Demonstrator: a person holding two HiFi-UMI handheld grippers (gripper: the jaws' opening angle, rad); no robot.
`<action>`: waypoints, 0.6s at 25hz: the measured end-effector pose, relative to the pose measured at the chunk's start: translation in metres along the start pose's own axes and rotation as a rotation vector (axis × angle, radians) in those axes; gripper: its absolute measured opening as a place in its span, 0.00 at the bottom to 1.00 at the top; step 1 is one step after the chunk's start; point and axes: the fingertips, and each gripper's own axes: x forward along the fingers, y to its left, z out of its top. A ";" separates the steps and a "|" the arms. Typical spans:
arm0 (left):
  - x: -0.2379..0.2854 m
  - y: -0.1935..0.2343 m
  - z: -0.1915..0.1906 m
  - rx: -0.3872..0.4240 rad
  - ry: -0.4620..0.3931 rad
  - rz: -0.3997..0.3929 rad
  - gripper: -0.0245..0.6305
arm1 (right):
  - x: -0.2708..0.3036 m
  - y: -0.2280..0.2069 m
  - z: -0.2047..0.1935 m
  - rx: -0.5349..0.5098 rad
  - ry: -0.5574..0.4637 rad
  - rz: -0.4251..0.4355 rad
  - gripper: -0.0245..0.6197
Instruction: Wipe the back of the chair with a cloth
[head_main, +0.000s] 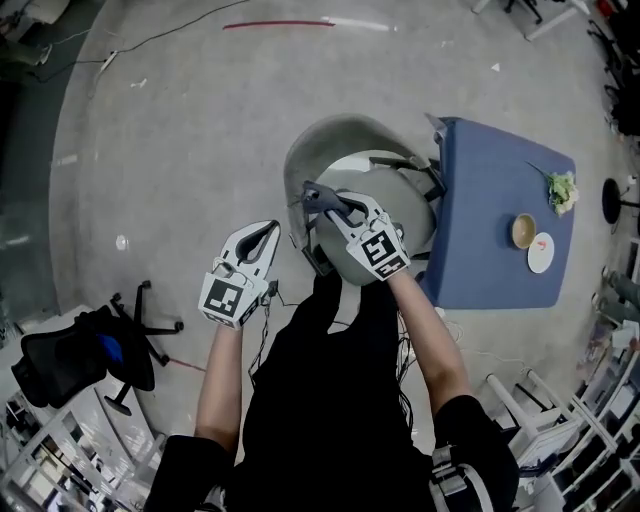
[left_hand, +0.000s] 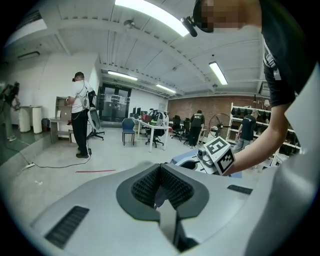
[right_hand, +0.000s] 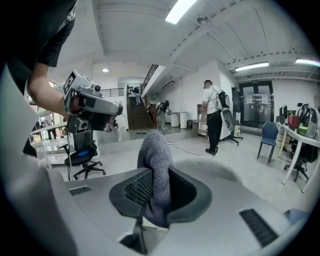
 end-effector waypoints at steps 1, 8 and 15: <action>0.004 0.003 -0.004 -0.003 0.001 0.004 0.07 | 0.009 -0.002 -0.004 0.003 -0.001 0.007 0.18; 0.027 0.016 -0.034 -0.037 0.006 0.024 0.07 | 0.057 -0.011 -0.034 0.019 -0.004 0.045 0.18; 0.033 0.018 -0.043 -0.043 0.046 0.018 0.07 | 0.102 -0.027 -0.047 0.018 0.003 0.056 0.18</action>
